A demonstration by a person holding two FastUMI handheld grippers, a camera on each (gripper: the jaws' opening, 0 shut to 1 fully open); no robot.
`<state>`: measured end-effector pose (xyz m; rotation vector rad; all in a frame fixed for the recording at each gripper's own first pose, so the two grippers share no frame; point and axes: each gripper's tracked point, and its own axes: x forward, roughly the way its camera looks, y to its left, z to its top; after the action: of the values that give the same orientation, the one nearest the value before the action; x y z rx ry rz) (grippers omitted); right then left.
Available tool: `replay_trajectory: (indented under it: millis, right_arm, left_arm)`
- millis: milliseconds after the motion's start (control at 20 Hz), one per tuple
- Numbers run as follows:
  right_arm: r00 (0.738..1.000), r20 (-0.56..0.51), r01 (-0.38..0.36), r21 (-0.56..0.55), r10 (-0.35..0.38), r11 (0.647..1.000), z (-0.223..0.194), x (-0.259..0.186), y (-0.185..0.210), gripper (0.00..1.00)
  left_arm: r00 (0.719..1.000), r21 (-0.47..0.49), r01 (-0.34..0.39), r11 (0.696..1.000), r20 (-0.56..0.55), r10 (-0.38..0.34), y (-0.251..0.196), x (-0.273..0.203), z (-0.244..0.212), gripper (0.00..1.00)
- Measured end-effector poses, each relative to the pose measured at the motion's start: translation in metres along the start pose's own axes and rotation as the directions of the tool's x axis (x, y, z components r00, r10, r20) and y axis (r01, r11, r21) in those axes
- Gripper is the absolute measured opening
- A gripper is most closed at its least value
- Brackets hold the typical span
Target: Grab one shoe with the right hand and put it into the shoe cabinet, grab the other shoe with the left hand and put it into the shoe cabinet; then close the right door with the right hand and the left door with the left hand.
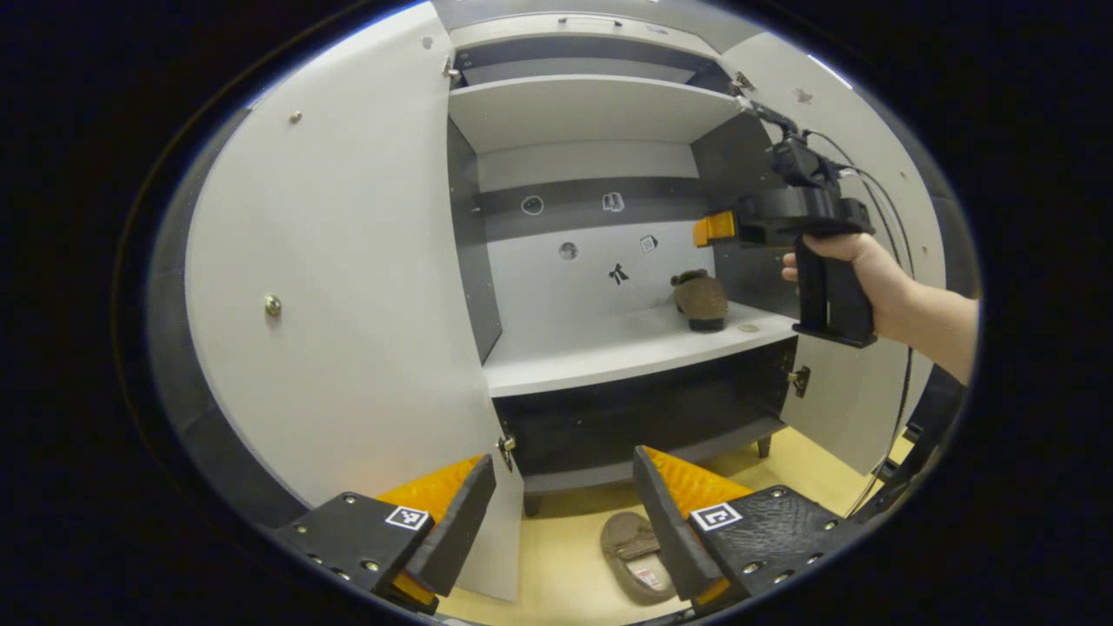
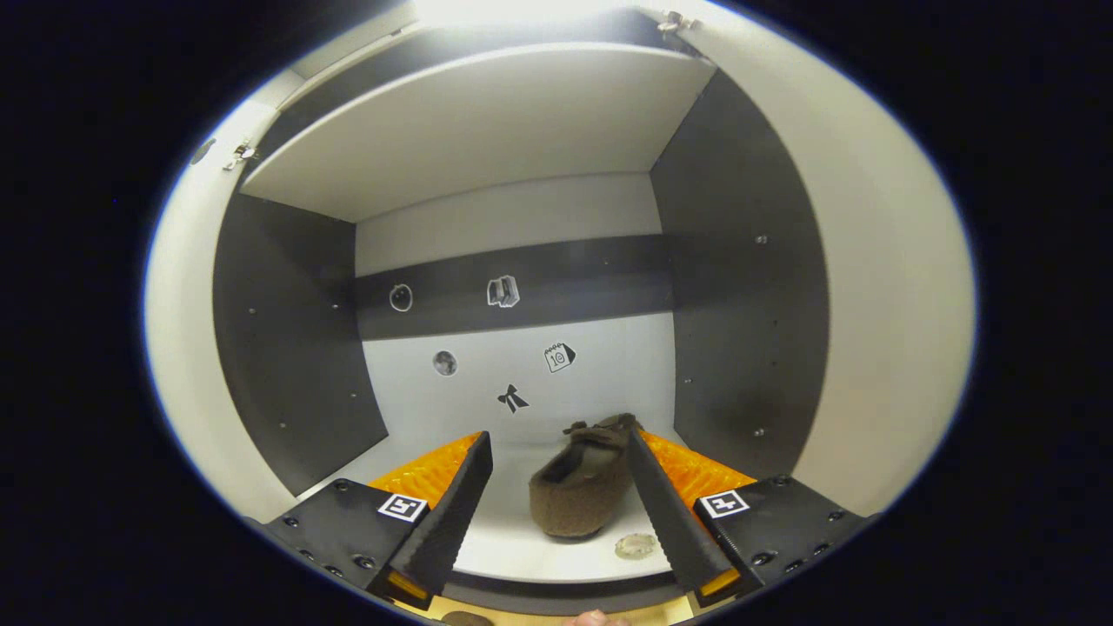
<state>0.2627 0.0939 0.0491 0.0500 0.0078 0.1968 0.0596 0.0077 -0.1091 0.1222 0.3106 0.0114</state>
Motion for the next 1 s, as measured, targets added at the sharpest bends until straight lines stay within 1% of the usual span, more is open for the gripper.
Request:
replay_trajectory:
  millis: [50, 100, 250, 300, 450, 500, 550, 600, 650, 700, 750, 800, 950, 1000]
  right_arm:
    - [1.000, 0.002, -0.006, 0.002, 0.006, 1.000, -0.003, -0.013, 0.003, 0.98]
    - [1.000, 0.000, -0.015, 0.002, 0.015, 1.000, -0.008, -0.025, 0.006, 0.98]
    - [0.999, -0.032, -0.020, -0.020, 0.020, 1.000, -0.033, -0.057, 0.008, 0.98]
    - [0.998, -0.055, -0.022, -0.035, 0.020, 0.999, -0.044, -0.065, 0.006, 0.98]
    - [0.993, -0.120, 0.003, -0.068, -0.011, 0.998, -0.074, -0.092, -0.006, 0.98]
    - [0.991, -0.132, 0.014, -0.083, -0.025, 0.996, -0.082, -0.100, -0.011, 0.98]
    - [0.987, -0.152, 0.027, -0.100, -0.042, 0.995, -0.090, -0.109, -0.016, 0.98]
    - [0.983, -0.175, 0.039, -0.115, -0.059, 0.993, -0.101, -0.119, -0.020, 0.98]
    - [0.978, -0.195, 0.047, -0.120, -0.070, 0.992, -0.109, -0.128, -0.022, 0.98]
    - [0.975, -0.210, 0.050, -0.115, -0.073, 0.992, -0.116, -0.136, -0.022, 0.98]
    - [0.971, -0.228, 0.048, -0.108, -0.072, 0.993, -0.123, -0.144, -0.021, 0.98]
    - [0.967, -0.245, 0.045, -0.108, -0.070, 0.993, -0.130, -0.153, -0.021, 0.98]
    - [0.957, -0.283, 0.029, -0.143, -0.069, 0.989, -0.142, -0.174, -0.023, 0.98]
    - [0.954, -0.293, 0.024, -0.150, -0.068, 0.988, -0.145, -0.182, -0.022, 0.98]
  left_arm:
    - [1.000, 0.004, 0.006, 1.000, -0.020, -0.006, -0.002, 0.002, -0.009, 0.92]
    - [0.999, 0.008, 0.015, 1.000, -0.040, -0.015, -0.005, 0.004, -0.017, 0.96]
    - [0.992, 0.022, 0.056, 0.998, -0.114, -0.053, -0.018, 0.020, -0.053, 0.96]
    - [0.988, 0.027, 0.070, 0.997, -0.138, -0.065, -0.023, 0.022, -0.065, 0.93]
    - [0.972, 0.038, 0.102, 0.994, -0.218, -0.091, -0.032, 0.027, -0.103, 0.93]
    - [0.965, 0.038, 0.116, 0.992, -0.242, -0.104, -0.035, 0.029, -0.115, 0.93]
    - [0.956, 0.035, 0.130, 0.991, -0.270, -0.116, -0.037, 0.034, -0.130, 0.96]
    - [0.945, 0.027, 0.142, 0.990, -0.302, -0.127, -0.039, 0.036, -0.145, 0.93]
    - [0.934, 0.016, 0.151, 0.988, -0.330, -0.137, -0.042, 0.039, -0.158, 0.93]
    - [0.925, 0.012, 0.160, 0.987, -0.351, -0.146, -0.044, 0.042, -0.169, 0.96]
    - [0.916, 0.020, 0.170, 0.985, -0.372, -0.151, -0.044, 0.047, -0.180, 0.93]
    - [0.907, 0.036, 0.183, 0.982, -0.393, -0.155, -0.046, 0.052, -0.190, 0.96]
    - [0.878, 0.057, 0.225, 0.973, -0.444, -0.177, -0.058, 0.061, -0.223, 0.97]
    - [0.863, 0.060, 0.237, 0.970, -0.472, -0.181, -0.060, 0.064, -0.236, 0.96]
